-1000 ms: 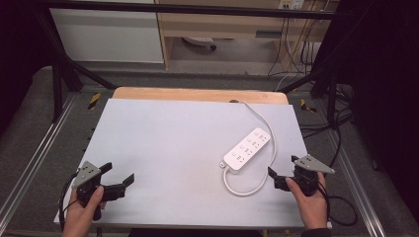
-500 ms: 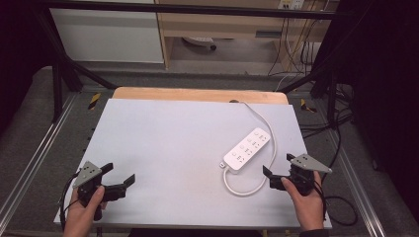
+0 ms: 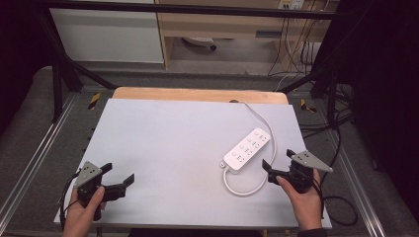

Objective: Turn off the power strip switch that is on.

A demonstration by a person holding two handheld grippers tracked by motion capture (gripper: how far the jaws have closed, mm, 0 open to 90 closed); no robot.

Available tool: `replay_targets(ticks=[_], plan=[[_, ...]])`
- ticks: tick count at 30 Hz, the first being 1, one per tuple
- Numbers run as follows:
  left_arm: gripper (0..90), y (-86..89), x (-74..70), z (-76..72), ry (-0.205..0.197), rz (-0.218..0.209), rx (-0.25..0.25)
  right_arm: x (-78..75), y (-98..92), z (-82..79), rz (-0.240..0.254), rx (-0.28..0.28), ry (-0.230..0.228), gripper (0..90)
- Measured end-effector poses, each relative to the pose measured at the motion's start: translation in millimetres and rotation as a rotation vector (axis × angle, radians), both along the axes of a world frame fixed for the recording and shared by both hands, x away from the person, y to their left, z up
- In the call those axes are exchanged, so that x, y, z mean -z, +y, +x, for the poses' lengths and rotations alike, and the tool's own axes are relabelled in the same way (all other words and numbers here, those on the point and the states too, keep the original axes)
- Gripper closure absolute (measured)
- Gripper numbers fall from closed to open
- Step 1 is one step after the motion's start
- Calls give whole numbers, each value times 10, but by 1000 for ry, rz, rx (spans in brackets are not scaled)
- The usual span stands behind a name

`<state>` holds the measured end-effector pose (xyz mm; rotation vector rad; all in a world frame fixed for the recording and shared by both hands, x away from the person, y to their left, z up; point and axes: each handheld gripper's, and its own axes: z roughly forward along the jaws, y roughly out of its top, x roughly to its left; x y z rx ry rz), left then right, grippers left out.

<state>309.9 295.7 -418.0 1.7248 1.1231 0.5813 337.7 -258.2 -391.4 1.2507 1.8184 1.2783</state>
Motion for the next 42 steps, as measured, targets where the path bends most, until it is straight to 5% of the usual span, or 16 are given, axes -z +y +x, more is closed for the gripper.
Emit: replay_targets(ticks=[4,11,18,31,42], plan=[[61,-20,-3,-1,1,2,3,-40,30,82,-33,-1,-11,84],[59,-7,-1,6,18,-2,8,-78,52,285,-13,-17,-13,125],[57,-20,-4,0,9,-2,26,-118,179,442,3,-92,17,137],[59,-28,7,3,14,7,23,-112,325,683,-21,-68,24,142],[60,-28,11,6,15,10,22,-54,365,777,-26,-72,42,282]])
